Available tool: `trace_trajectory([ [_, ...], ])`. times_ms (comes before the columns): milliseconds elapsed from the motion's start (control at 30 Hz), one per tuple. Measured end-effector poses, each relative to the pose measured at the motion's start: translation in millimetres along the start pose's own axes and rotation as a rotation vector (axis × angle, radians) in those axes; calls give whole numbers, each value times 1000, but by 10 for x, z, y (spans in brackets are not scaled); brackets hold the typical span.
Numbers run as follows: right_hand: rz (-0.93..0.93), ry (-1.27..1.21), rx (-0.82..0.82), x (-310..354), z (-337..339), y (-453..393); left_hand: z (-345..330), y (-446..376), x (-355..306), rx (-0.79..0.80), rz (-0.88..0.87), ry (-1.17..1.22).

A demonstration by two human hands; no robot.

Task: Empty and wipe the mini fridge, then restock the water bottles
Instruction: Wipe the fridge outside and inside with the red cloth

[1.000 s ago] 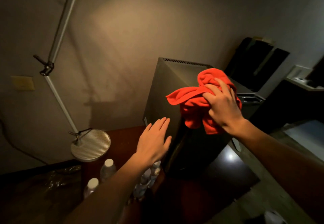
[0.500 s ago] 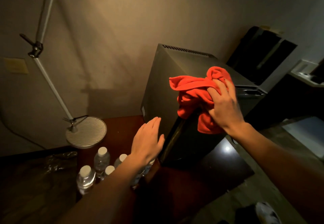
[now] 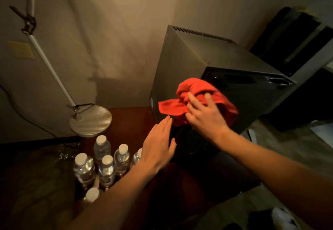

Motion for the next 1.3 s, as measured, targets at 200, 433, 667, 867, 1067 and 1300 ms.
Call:
trace_trajectory([
  [200, 176, -110, 264, 894, -254, -50, 6, -15, 303, 28, -77, -181],
  [433, 311, -192, 491, 1705, -483, 50, 96, -40, 538, 16, -53, -289],
  [667, 470, -223, 480, 2159, -624, 405, -72, 51, 669, 128, -41, -282],
  [867, 400, -243, 340, 1821, -733, 404, -106, -20, 668, 164, -42, -303],
  [1067, -156, -272, -43, 864, -397, 196, -40, -148, 613, 97, 20, -307],
  [1300, -191, -165, 39, 902, -420, -27, -8, -222, 715, 55, 47, -327],
])
Point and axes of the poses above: each hand's wrist, its own y-axis away from the middle knuckle, its own z-axis out of the back of the hand, x = y × z, the point moved 1 cm from there along -y, towards the middle knuckle, and after that the axes turned 14 degrees about y, right-handed, at the moved point
